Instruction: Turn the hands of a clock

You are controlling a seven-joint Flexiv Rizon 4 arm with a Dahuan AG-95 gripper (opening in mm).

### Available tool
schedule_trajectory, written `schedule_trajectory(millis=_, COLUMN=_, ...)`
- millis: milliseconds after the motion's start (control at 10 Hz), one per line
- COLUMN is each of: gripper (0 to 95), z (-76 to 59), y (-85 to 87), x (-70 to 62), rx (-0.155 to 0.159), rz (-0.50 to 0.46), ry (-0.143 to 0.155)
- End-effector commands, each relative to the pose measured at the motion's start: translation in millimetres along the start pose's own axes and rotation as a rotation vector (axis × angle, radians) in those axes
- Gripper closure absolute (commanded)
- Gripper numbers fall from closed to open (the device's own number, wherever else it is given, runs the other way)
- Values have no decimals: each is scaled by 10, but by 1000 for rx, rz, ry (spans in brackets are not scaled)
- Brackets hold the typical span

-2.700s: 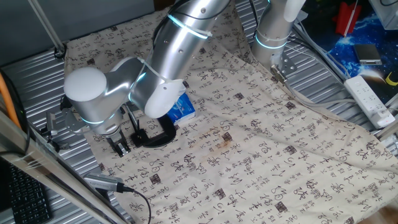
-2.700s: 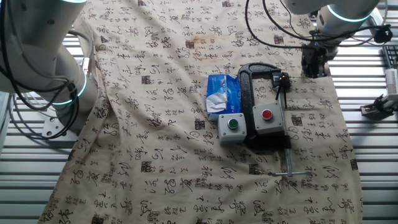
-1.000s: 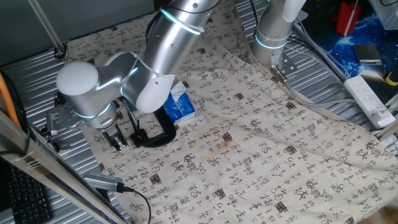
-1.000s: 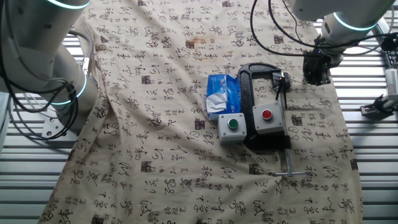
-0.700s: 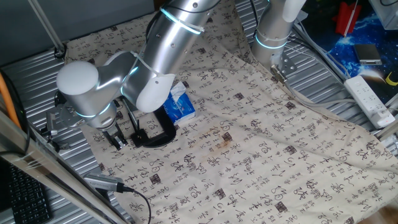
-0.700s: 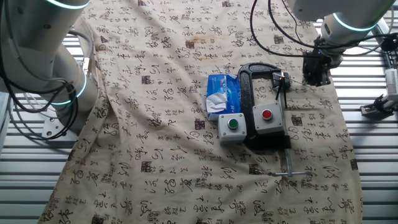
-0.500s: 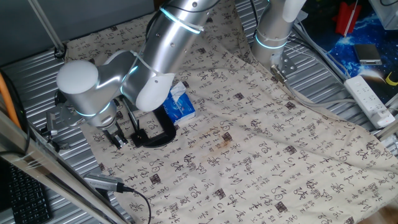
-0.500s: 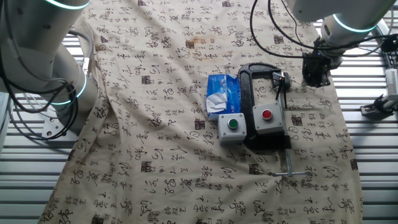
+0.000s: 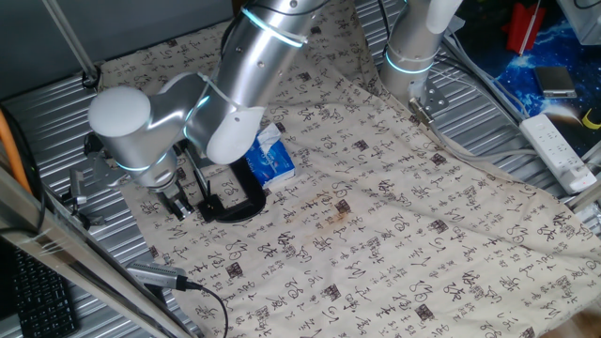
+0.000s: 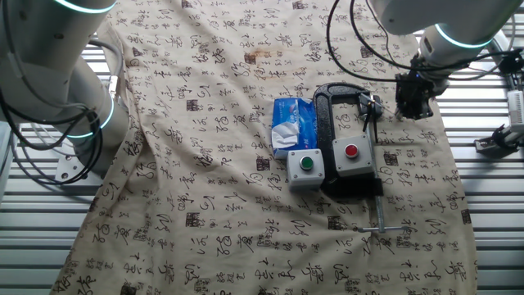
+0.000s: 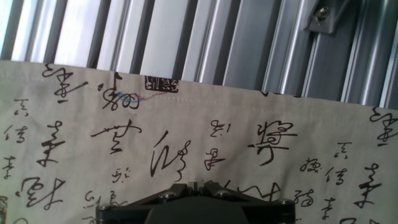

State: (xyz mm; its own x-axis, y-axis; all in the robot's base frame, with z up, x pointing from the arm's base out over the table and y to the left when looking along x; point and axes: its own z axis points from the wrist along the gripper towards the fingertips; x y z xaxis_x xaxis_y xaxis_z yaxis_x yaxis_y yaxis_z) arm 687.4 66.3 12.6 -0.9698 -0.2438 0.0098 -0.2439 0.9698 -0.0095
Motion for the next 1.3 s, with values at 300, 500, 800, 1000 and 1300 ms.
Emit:
schedule_trajectory(millis=300, gripper=950, z=10, y=-44, x=49, rx=3, rz=-8, ry=0)
schedule_trajectory(millis=500, gripper=950, z=13, y=-76, x=83, rx=5, rz=-15, ry=2)
schedule_trajectory(millis=800, gripper=950, z=4, y=-124, x=127, rx=7, rz=-25, ry=4)
schedule_trajectory(millis=1000, gripper=950, z=-9, y=-144, x=149, rx=7, rz=-26, ry=6)
schedule_trajectory(millis=1300, gripper=950, z=-2, y=-161, x=206, rx=8, rz=-28, ry=5)
